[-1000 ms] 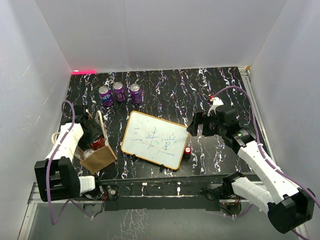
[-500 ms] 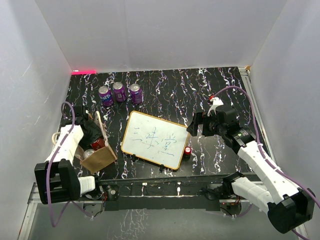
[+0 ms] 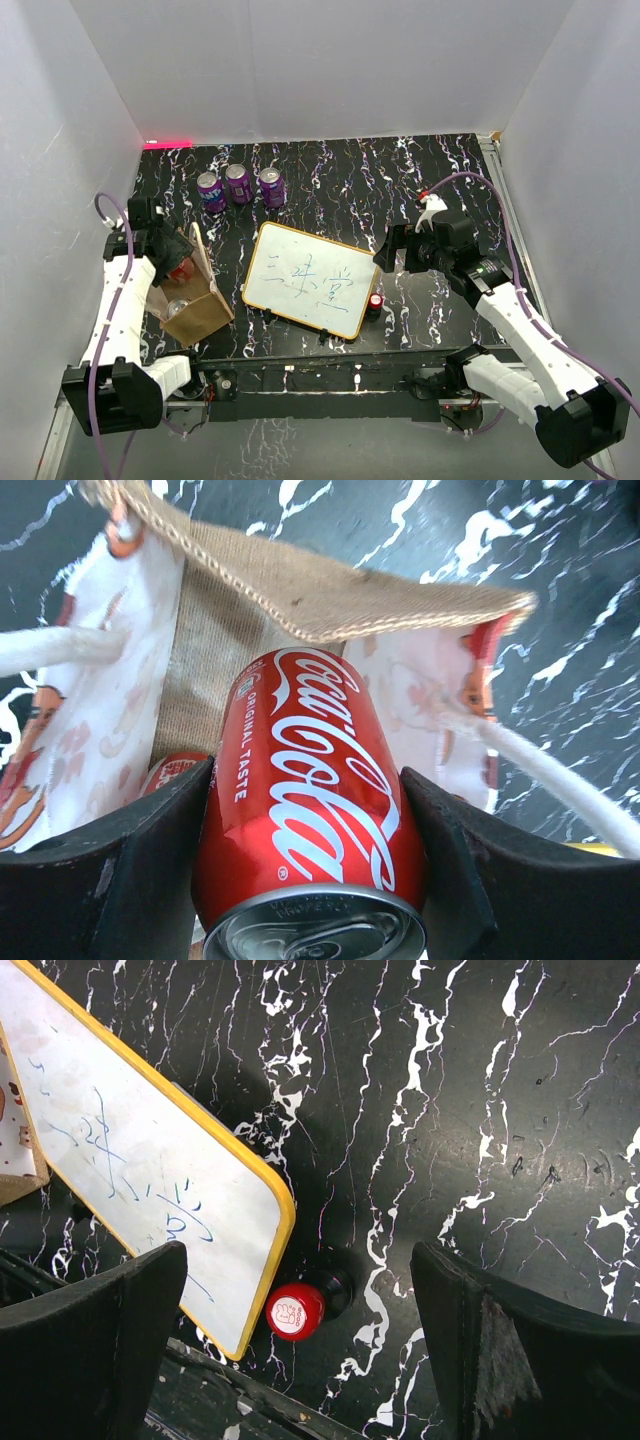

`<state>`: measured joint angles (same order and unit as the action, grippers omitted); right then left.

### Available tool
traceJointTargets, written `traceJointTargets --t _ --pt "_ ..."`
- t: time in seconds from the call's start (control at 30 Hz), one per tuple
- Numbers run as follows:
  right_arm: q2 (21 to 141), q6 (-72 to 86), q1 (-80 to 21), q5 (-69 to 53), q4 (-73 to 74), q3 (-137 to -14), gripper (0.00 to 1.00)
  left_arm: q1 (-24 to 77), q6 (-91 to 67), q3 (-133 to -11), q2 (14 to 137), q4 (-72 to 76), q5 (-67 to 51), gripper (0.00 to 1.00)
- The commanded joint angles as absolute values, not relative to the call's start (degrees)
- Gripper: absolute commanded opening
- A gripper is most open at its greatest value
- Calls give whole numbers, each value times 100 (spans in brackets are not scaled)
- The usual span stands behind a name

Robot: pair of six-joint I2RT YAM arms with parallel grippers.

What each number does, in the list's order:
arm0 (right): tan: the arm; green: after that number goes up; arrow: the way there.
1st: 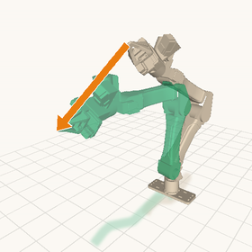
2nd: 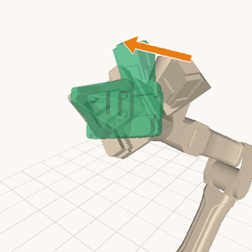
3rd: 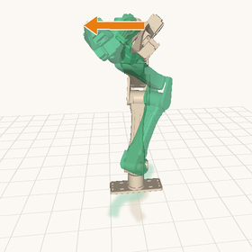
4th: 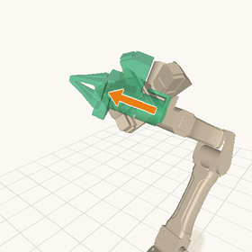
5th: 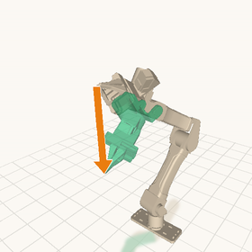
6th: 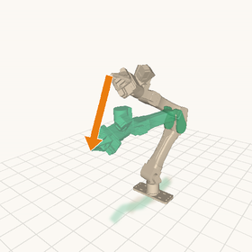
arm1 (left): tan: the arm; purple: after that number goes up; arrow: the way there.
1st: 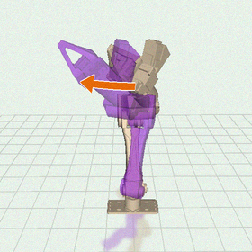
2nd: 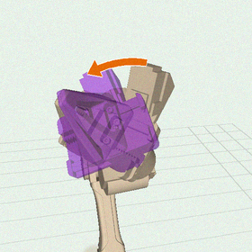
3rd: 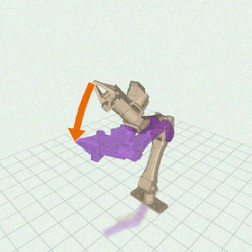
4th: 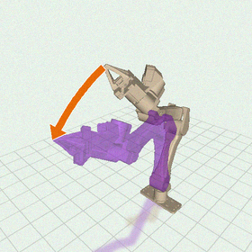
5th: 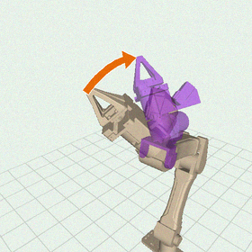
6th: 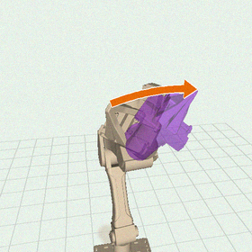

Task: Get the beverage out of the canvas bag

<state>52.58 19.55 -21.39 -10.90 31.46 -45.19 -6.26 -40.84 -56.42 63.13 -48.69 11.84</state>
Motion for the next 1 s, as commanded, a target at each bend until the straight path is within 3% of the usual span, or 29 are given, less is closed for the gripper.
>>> traceJointTargets --t 0.0,0.27,0.47,0.7,0.83,0.97 --pt "5117 1937 -2171 -1134 2839 -4553 98 -633 -4033 -6442 6004 -4959 1588 34" --pt "5073 1927 -2179 -1158 2830 -4553 98 -633 -3245 -8027 6173 -4713 1650 29" --pt "5024 1929 -2174 -1148 2839 -4562 98 -629 -2776 -8922 6832 -3908 -443 29" --pt "5001 1929 -2181 -1134 2849 -4564 98 -557 -3514 -9085 7697 -2762 -2469 27" --pt "5010 1929 -2182 -1111 2854 -4570 98 13 -3269 -9204 8472 -3083 -2269 27" --pt "5010 1917 -2180 -1044 2869 -4592 98 610 -2726 -9460 9211 -3886 -1035 26"
